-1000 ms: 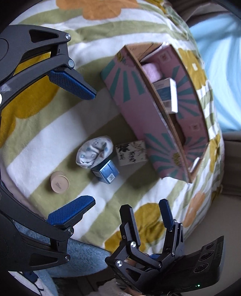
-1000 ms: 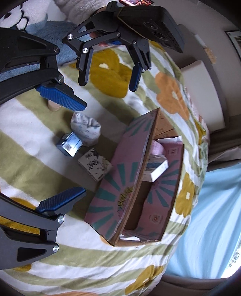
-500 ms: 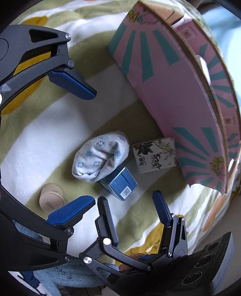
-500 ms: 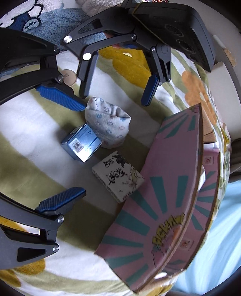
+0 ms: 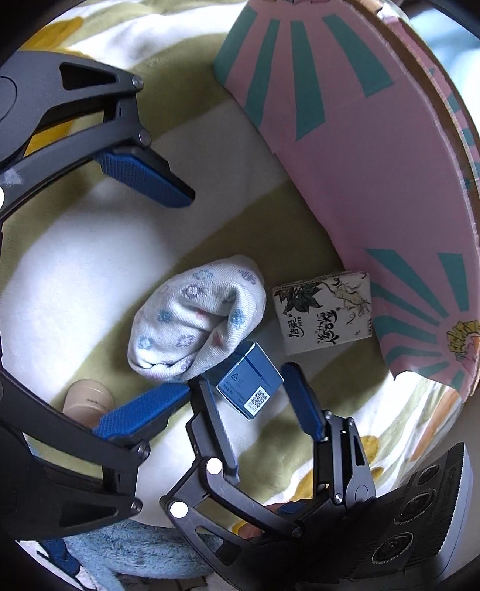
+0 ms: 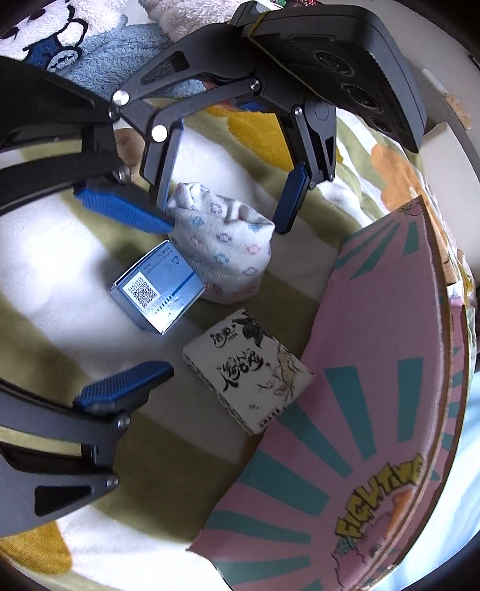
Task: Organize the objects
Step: 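Close left tool on the sock while right tool closes on the blue cube box, then carry the sock with left tool over the cardboard box while right tool carries the cube box there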
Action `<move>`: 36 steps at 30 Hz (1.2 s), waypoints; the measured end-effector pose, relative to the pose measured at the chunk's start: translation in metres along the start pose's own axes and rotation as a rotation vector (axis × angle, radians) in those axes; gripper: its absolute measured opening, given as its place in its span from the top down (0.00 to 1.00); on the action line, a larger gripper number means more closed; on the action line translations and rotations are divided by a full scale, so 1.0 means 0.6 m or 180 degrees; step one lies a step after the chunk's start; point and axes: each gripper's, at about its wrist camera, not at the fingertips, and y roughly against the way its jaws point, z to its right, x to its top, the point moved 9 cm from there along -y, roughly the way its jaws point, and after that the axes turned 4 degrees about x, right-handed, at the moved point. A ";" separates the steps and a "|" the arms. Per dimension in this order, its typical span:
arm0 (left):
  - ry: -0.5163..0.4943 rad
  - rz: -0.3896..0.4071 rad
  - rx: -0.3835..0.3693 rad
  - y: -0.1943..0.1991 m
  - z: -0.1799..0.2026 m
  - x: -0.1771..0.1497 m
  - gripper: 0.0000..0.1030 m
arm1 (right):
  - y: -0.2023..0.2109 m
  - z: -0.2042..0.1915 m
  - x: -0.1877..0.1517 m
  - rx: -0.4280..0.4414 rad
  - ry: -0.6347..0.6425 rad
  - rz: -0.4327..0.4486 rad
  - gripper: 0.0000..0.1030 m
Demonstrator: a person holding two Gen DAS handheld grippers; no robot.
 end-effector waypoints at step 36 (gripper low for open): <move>0.0171 0.0444 -0.0065 0.141 0.014 -0.002 0.58 | 0.133 -0.042 0.016 -0.0174 -0.0131 0.0456 0.57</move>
